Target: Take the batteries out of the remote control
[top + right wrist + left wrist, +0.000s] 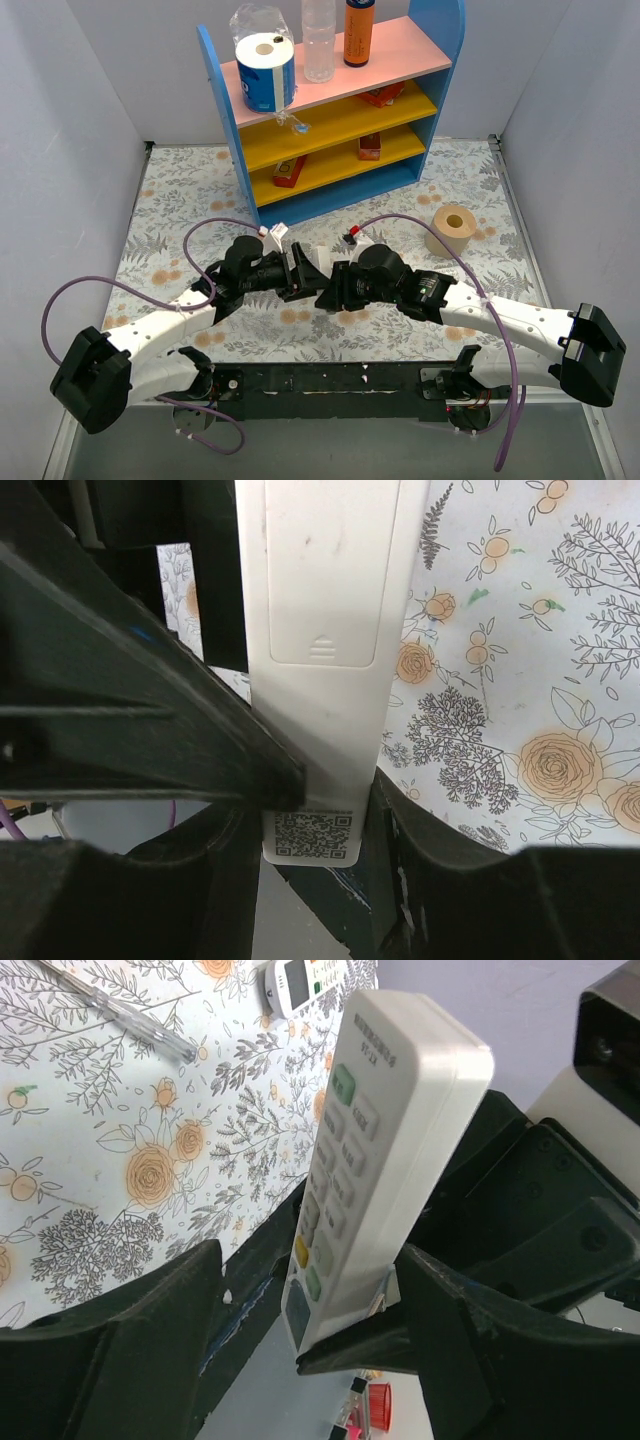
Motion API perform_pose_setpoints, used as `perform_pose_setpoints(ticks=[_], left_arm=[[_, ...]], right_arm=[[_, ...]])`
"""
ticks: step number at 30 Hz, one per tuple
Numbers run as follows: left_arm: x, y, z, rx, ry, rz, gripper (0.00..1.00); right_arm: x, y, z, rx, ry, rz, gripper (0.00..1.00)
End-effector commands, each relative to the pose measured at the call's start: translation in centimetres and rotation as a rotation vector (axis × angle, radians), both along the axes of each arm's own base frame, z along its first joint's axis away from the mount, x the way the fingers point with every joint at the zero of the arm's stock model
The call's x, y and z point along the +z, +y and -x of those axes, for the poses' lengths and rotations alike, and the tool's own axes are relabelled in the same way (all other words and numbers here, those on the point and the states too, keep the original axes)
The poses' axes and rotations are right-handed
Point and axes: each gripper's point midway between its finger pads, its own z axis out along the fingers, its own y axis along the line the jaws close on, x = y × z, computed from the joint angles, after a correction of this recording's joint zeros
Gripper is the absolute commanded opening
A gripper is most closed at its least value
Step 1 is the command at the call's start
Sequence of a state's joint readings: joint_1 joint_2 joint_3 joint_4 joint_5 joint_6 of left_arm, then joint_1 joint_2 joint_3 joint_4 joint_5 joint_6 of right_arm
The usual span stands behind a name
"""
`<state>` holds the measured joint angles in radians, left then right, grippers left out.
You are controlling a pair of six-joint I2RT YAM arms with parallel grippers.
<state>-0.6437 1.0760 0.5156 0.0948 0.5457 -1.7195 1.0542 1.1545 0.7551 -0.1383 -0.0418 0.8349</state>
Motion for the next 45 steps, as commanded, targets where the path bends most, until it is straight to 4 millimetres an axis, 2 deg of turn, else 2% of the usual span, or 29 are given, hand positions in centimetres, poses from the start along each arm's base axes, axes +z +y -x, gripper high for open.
perform_pose_setpoints(ticks=[1,2,5,6,7,8,9,12,15,18,19,21,26,27,28,35,41,45], left_arm=[[1.0,-1.2,-0.7,0.014,-0.052,-0.005,0.63],[0.8,-1.3,-0.6,0.008,-0.055,-0.012,0.53],[0.5,-1.3,-0.4,0.003,-0.05,-0.028,0.29],[0.1,-1.1,-0.4,0.01,-0.042,-0.046,0.03],[0.1,-1.0,-0.5,0.013,-0.04,-0.053,0.0],[0.0,-1.0,-0.4,0.01,-0.04,-0.057,0.0],[0.0,-1.0,-0.3,0.003,-0.044,-0.055,0.0],[0.5,-1.1,0.2,-0.032,-0.066,-0.042,0.0],[1.4,-1.3,1.0,-0.084,-0.089,-0.017,0.0],[2.0,-1.2,2.2,-0.14,-0.114,0.016,0.0],[1.9,-1.2,2.4,-0.156,-0.119,0.022,0.0],[2.4,-1.2,3.7,-0.219,-0.131,0.058,0.0],[3.9,-1.1,5.9,-0.328,-0.147,0.146,0.0],[4.1,-1.0,6.4,-0.354,-0.145,0.158,0.0],[4.1,-1.0,6.7,-0.372,-0.144,0.163,0.0],[5.4,-1.0,7.5,-0.435,-0.175,0.201,0.0],[5.7,-1.0,7.7,-0.448,-0.181,0.228,0.0],[5.8,-0.9,8.2,-0.462,-0.17,0.258,0.0]], right_arm=[[2.0,1.2,-0.3,0.019,-0.038,-0.079,0.01],[2.0,1.0,-0.1,0.025,-0.041,-0.083,0.01],[2.6,0.8,0.0,0.045,-0.076,-0.102,0.04],[2.6,0.6,-0.2,0.045,-0.097,-0.096,0.13],[2.3,0.3,-0.4,0.047,-0.12,-0.082,0.2],[2.5,0.0,-0.4,0.044,-0.132,-0.078,0.27],[2.5,-0.3,-0.6,0.04,-0.15,-0.072,0.42],[3.5,-0.7,-0.5,0.071,-0.205,-0.082,0.63],[4.2,-1.8,-0.5,0.075,-0.249,-0.053,0.72],[5.8,-2.6,-0.9,0.078,-0.301,-0.063,0.83],[7.0,-2.7,-1.3,0.073,-0.324,-0.079,0.85],[7.6,-3.2,-1.7,0.079,-0.35,-0.067,0.89],[8.7,-4.0,-3.5,0.109,-0.341,-0.125,0.9],[9.3,-3.6,-2.6,0.175,-0.328,-0.179,0.91],[10.0,-3.6,-3.1,0.178,-0.346,-0.214,0.91],[10.0,-1.8,-2.0,0.334,-0.303,-0.312,0.88],[9.6,-1.3,-1.7,0.366,-0.295,-0.346,0.79],[9.2,-1.2,-2.2,0.357,-0.324,-0.335,0.67]])
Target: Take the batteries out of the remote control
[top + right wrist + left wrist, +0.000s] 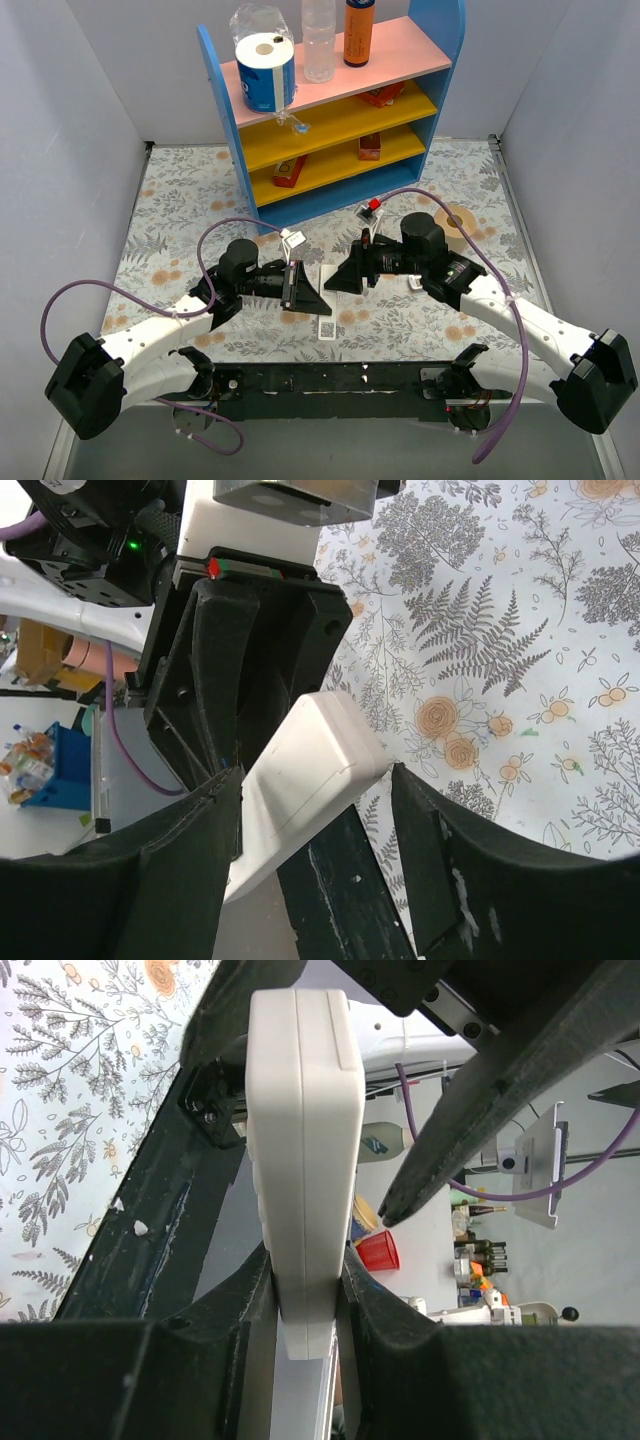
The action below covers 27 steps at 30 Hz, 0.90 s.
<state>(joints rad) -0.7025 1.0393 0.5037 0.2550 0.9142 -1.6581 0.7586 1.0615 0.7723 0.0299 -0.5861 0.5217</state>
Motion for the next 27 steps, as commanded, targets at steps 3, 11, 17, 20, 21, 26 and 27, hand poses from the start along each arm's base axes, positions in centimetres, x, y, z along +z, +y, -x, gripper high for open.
perform_pose_setpoints(ticks=[3,11,17,20,21,26,27], left_arm=[[1.0,0.3,0.9,-0.039,-0.018,0.061,0.0],[-0.3,1.0,1.9,-0.044,0.063,0.036,0.0],[-1.5,1.4,2.5,-0.046,0.109,0.004,0.0],[-1.8,1.6,2.6,-0.043,0.122,-0.003,0.0],[-1.9,1.6,2.7,-0.046,0.126,-0.005,0.0],[-2.2,1.6,2.8,-0.046,0.143,-0.005,0.0],[-2.4,1.6,2.8,-0.046,0.148,-0.009,0.0]], right_arm=[[0.5,0.4,-0.3,0.031,-0.074,-0.031,0.65],[-1.2,-0.3,-0.1,0.068,-0.194,-0.008,0.77],[-0.9,-0.5,0.1,0.095,-0.3,-0.039,0.79],[-0.9,-0.5,0.1,0.108,-0.346,-0.058,0.81],[-0.6,-0.3,0.2,0.117,-0.358,-0.075,0.83],[-0.7,0.5,1.0,0.19,-0.367,-0.13,0.85],[-0.5,0.6,1.5,0.218,-0.37,-0.163,0.85]])
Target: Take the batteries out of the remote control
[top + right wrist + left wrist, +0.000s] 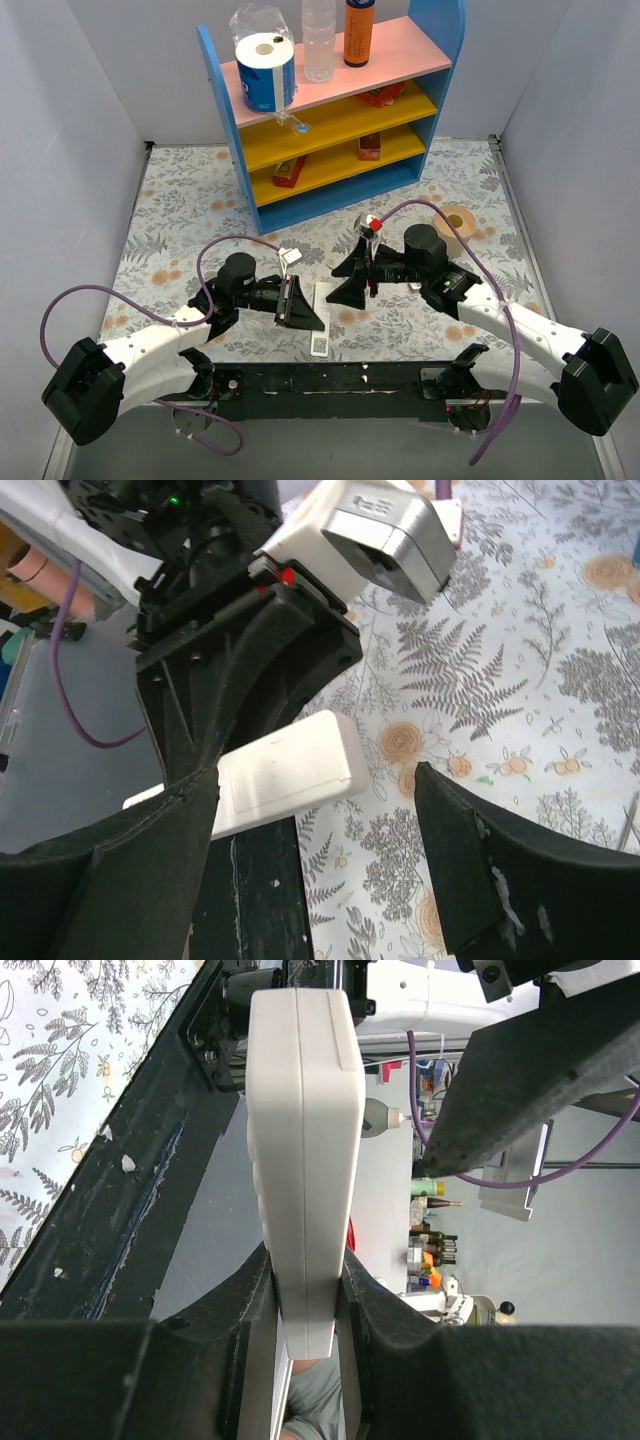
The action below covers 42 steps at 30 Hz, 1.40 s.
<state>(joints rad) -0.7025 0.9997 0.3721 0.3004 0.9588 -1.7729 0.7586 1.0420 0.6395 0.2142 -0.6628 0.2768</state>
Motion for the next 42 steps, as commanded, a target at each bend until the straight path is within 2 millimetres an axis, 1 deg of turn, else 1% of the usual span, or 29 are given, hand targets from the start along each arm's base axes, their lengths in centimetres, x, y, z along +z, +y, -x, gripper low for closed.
perform_pose_setpoints(ticks=[1,3,7,10,14,17,18,21,23,24,27,30,34,38,42], left_arm=[[0.4,0.2,0.4,-0.019,-0.007,0.023,0.0],[0.3,0.2,0.3,-0.015,-0.012,0.021,0.0],[0.2,0.2,0.4,-0.021,-0.005,0.02,0.0],[-0.3,0.2,0.5,-0.029,0.01,0.006,0.0],[-0.6,0.3,0.7,-0.039,0.018,0.003,0.0],[-0.5,0.4,0.9,-0.046,0.016,0.008,0.0],[-0.5,0.4,0.9,-0.049,0.015,0.009,0.0],[-0.5,0.4,0.9,-0.048,0.014,0.01,0.0],[-0.5,0.3,0.8,-0.048,0.01,0.012,0.0],[-0.5,0.3,0.8,-0.049,0.014,0.011,0.0],[-0.5,0.3,0.8,-0.051,0.013,0.012,0.0],[-0.3,0.3,0.8,-0.051,0.01,0.015,0.0],[-0.4,0.3,0.8,-0.052,0.011,0.014,0.0],[-0.5,0.2,0.8,-0.05,0.016,0.015,0.0],[-0.4,0.2,0.8,-0.053,0.013,0.018,0.0]], right_arm=[[2.5,1.0,0.9,0.109,-0.117,-0.159,0.85],[2.2,1.1,0.9,0.12,-0.124,-0.165,0.85],[-0.1,1.6,0.0,0.117,-0.117,-0.098,0.84],[-1.0,1.8,0.0,0.135,-0.106,-0.091,0.82],[-1.2,2.1,0.3,0.168,-0.113,-0.107,0.8],[-1.0,2.1,0.4,0.182,-0.13,-0.123,0.76],[-1.1,2.1,0.6,0.196,-0.13,-0.124,0.73],[-1.3,2.0,1.4,0.241,-0.123,-0.129,0.7],[-1.6,1.9,1.8,0.26,-0.11,-0.127,0.71],[-1.7,1.8,2.2,0.284,-0.104,-0.13,0.74],[-1.5,1.6,2.9,0.313,-0.096,-0.149,0.79],[-1.8,1.6,2.8,0.307,-0.095,-0.146,0.81],[-2.3,1.9,2.3,0.282,-0.068,-0.131,0.81],[-2.1,2.4,2.3,0.28,-0.051,-0.143,0.8],[-2.2,2.8,1.7,0.245,-0.054,-0.139,0.77]])
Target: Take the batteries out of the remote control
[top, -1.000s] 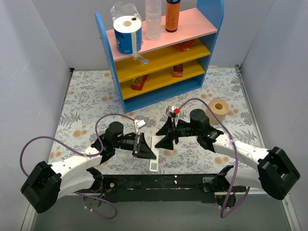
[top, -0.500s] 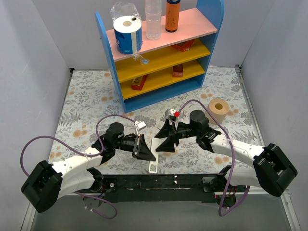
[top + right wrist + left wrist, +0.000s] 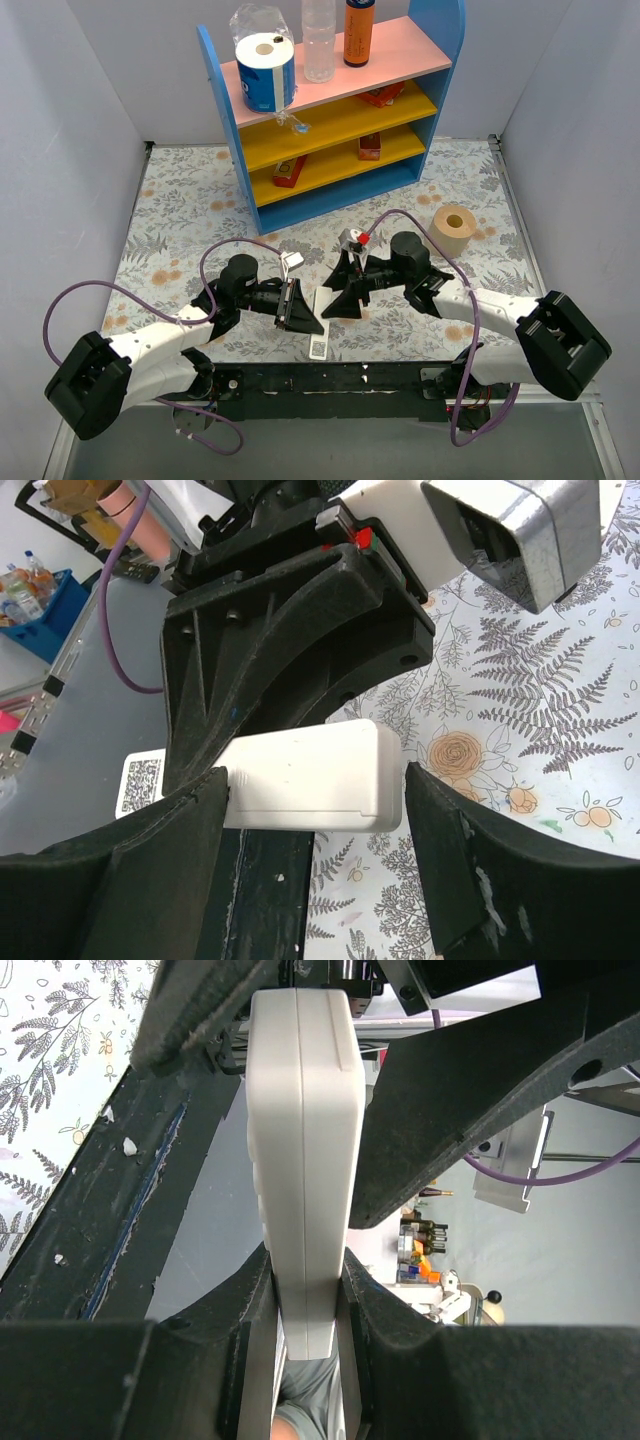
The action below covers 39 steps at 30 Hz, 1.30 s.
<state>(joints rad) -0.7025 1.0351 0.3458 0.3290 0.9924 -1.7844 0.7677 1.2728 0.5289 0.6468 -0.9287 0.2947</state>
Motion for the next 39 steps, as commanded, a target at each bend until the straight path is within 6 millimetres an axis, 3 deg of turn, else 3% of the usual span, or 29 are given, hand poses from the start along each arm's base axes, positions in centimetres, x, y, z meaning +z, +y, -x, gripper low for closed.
perform_pose_setpoints(ticks=[1,11,17,21,24,26,29,35,39], left_arm=[[0.7,0.0,0.2,-0.02,-0.026,0.032,0.0],[0.8,0.1,0.3,-0.025,-0.033,0.037,0.0],[0.7,0.1,0.2,-0.018,-0.03,0.031,0.0],[0.5,0.0,-0.1,0.004,-0.026,0.015,0.0],[0.2,0.0,-0.4,0.017,-0.023,-0.002,0.0],[-0.1,0.0,-0.4,0.019,-0.017,-0.012,0.0],[-0.4,0.0,-0.4,0.023,-0.01,-0.018,0.0],[-0.2,-0.1,-0.6,0.025,-0.014,-0.016,0.0],[-0.5,0.0,-0.5,0.023,-0.012,-0.023,0.0]], right_arm=[[1.0,0.8,-0.7,-0.023,-0.029,-0.04,0.75],[0.1,0.5,-0.4,-0.014,-0.038,-0.02,0.39],[0.6,0.7,-0.5,-0.011,-0.038,-0.025,0.4],[1.0,0.9,-0.7,-0.015,-0.03,-0.031,0.46],[1.1,0.9,-1.2,-0.047,-0.02,-0.028,0.59],[1.3,0.9,-1.4,-0.062,-0.012,-0.034,0.59],[1.9,1.0,-1.9,-0.081,-0.007,-0.052,0.55],[1.3,1.0,-2.6,-0.115,0.01,-0.041,0.34],[1.6,0.8,-3.1,-0.141,0.027,-0.06,0.33]])
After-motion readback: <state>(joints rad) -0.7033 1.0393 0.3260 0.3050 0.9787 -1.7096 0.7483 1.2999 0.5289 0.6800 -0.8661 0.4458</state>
